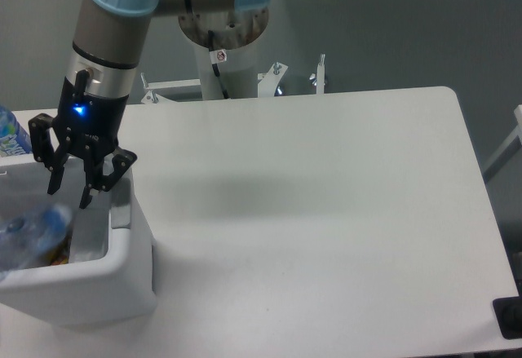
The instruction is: Place the trash in the trash can
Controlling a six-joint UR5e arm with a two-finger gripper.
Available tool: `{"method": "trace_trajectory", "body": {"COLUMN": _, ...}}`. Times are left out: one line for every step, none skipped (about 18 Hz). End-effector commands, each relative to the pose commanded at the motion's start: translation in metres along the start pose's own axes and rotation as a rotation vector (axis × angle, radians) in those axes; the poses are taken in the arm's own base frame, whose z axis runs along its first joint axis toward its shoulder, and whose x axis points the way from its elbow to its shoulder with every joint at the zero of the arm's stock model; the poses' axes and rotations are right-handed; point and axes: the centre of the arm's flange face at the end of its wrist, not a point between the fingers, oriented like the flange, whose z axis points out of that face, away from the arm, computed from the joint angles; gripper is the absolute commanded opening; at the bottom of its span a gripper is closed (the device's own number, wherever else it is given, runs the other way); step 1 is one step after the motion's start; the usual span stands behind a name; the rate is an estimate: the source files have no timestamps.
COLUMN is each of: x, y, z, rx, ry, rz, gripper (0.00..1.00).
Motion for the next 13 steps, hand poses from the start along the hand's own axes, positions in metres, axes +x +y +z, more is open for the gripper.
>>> {"method": "trace_trajectory", "body": {"x": 0.0, "y": -0.002, "z": -0.003, "rx": 0.006, "ry": -0.003, "rz": -0.003, "gripper": 1.0}}
{"method": "trace_trajectory", "body": {"x": -0.001, "y": -0.002, "z": -0.003, "rx": 0.006, "ry": -0.004, "rz": -0.003, "gripper": 1.0}}
{"method": "trace_trajectory", "body": {"x": -0.002, "y": -0.002, "z": -0.005, "rx": 0.009, "ry": -0.007, "rz": -0.004, "gripper": 1.0}}
{"method": "trace_trajectory", "body": {"x": -0.003, "y": -0.004, "z": -0.007, "rx": 0.013, "ry": -0.009, "rz": 0.0, "gripper": 1.0}}
{"method": "trace_trajectory", "body": {"x": -0.005, "y": -0.006, "z": -0.01, "rx": 0.019, "ry": -0.013, "rz": 0.0, "gripper": 1.0}}
{"method": "trace_trajectory", "body": {"x": -0.011, "y": -0.008, "z": -0.016, "rx": 0.029, "ry": -0.024, "rz": -0.011, "gripper": 1.0}}
{"method": "trace_trajectory", "body": {"x": -0.027, "y": -0.007, "z": -0.025, "rx": 0.038, "ry": -0.046, "rz": -0.031, "gripper": 1.0}}
{"method": "trace_trajectory", "body": {"x": -0.045, "y": -0.007, "z": -0.035, "rx": 0.052, "ry": -0.072, "rz": -0.047, "gripper": 1.0}}
{"method": "trace_trajectory", "body": {"x": -0.064, "y": -0.007, "z": -0.045, "rx": 0.064, "ry": -0.097, "rz": -0.067, "gripper": 1.0}}
{"method": "trace_trajectory", "body": {"x": -0.083, "y": -0.006, "z": -0.056, "rx": 0.077, "ry": -0.126, "rz": -0.087, "gripper": 1.0}}
{"method": "trace_trajectory", "body": {"x": -0.102, "y": -0.004, "z": -0.067, "rx": 0.085, "ry": -0.158, "rz": -0.111, "gripper": 1.0}}
{"method": "trace_trajectory", "body": {"x": -0.119, "y": -0.001, "z": -0.077, "rx": 0.089, "ry": -0.191, "rz": -0.132, "gripper": 1.0}}
{"method": "trace_trajectory", "body": {"x": -0.135, "y": 0.003, "z": -0.085, "rx": 0.087, "ry": -0.23, "rz": -0.153, "gripper": 1.0}}
